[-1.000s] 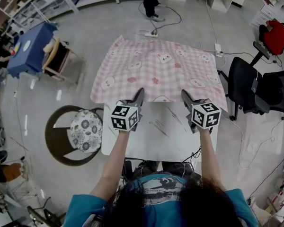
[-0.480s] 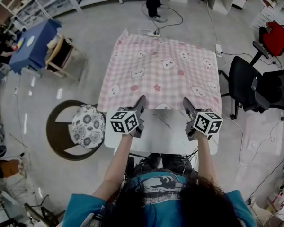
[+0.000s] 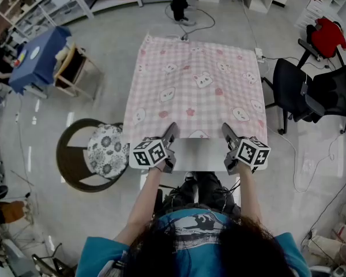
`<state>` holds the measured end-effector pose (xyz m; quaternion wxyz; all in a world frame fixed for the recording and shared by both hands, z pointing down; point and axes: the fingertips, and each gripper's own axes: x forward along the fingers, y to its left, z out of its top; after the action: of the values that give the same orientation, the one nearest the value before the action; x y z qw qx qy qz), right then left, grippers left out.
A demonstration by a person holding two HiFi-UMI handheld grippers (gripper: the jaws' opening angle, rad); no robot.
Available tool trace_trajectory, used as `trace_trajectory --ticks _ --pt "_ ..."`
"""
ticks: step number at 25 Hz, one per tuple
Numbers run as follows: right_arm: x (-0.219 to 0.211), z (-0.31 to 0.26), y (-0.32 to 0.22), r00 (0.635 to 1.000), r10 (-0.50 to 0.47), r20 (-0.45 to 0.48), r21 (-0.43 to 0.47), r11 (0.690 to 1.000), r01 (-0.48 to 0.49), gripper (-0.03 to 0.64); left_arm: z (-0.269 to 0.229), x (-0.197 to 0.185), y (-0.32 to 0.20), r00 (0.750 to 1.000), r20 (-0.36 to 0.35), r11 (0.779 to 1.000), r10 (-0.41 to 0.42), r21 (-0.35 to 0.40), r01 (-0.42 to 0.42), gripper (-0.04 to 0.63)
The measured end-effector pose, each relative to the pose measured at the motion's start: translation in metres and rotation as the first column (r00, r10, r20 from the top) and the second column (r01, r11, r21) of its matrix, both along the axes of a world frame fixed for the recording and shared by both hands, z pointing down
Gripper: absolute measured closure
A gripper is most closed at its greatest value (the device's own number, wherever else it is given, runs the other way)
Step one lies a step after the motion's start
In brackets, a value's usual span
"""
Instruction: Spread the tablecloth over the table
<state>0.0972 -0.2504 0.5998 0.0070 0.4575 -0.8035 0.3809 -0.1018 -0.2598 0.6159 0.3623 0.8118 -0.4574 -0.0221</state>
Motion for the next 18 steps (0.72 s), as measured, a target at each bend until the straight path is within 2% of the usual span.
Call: trace_trajectory --ticks 8,12,18 --pt "0.008 0.021 0.048 1.0 0.009 0.01 -0.037 0.999 -0.009 0.595 0.024 0.007 0.045 1.0 -0.028 0.999 -0.001 -0.054 0.0 0.546" --pt "0.01 0.035 0.064 0.999 0.013 0.03 -0.075 0.997 -0.011 0.597 0.039 0.008 0.061 1.0 -0.019 0.996 0.003 -0.084 -0.004 0.546" --pt "0.006 0.054 0.089 0.999 0.008 0.041 -0.125 0.992 -0.003 0.604 0.063 0.003 0.086 0.999 -0.026 0.987 -0.031 -0.159 0.027 0.546"
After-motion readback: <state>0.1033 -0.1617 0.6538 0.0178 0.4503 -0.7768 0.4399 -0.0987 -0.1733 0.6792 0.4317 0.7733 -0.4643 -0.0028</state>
